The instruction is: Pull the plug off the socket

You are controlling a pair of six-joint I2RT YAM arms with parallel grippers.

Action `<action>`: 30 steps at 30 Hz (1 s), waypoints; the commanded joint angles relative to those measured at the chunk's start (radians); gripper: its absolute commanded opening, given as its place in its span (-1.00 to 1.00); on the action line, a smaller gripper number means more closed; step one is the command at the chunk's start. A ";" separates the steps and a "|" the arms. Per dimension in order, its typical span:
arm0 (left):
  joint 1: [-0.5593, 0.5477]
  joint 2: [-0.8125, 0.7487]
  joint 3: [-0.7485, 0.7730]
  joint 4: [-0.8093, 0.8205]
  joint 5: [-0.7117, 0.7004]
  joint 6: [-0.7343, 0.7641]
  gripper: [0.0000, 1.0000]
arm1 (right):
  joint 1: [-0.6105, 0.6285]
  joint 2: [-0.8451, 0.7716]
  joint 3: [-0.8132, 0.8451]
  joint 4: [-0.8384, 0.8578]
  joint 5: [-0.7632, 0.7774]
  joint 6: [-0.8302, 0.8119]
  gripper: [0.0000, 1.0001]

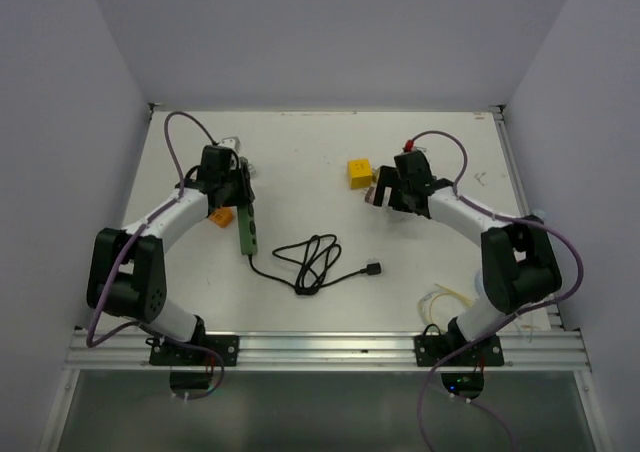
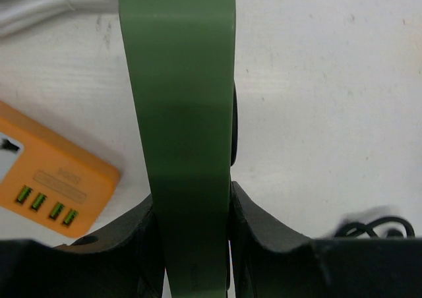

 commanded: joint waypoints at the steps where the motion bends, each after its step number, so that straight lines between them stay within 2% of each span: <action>1: 0.079 0.072 0.177 0.085 0.035 0.009 -1.00 | -0.001 -0.135 -0.012 -0.002 -0.042 0.007 0.98; 6: 0.179 0.272 0.352 0.120 0.104 -0.045 -1.00 | 0.001 -0.287 -0.059 -0.030 -0.099 -0.008 0.98; 13: 0.240 0.563 0.757 0.107 0.207 -0.143 -1.00 | 0.001 -0.433 -0.119 -0.031 -0.162 0.001 0.98; 19: 0.345 0.626 0.987 0.133 0.241 -0.250 -1.00 | 0.001 -0.501 -0.145 -0.033 -0.180 -0.002 0.97; 24: 0.400 0.602 1.040 0.146 0.259 -0.264 -1.00 | 0.001 -0.519 -0.173 -0.031 -0.171 -0.002 0.97; 26: 0.397 0.580 0.989 0.169 0.311 -0.272 -1.00 | 0.001 -0.521 -0.183 -0.028 -0.173 0.002 0.97; 27: 0.397 0.571 0.954 0.198 0.387 -0.279 -1.00 | 0.002 -0.519 -0.187 -0.022 -0.177 0.002 0.97; 30: 0.385 0.528 0.766 0.310 0.489 -0.287 -1.00 | 0.001 -0.510 -0.194 -0.011 -0.196 0.012 0.97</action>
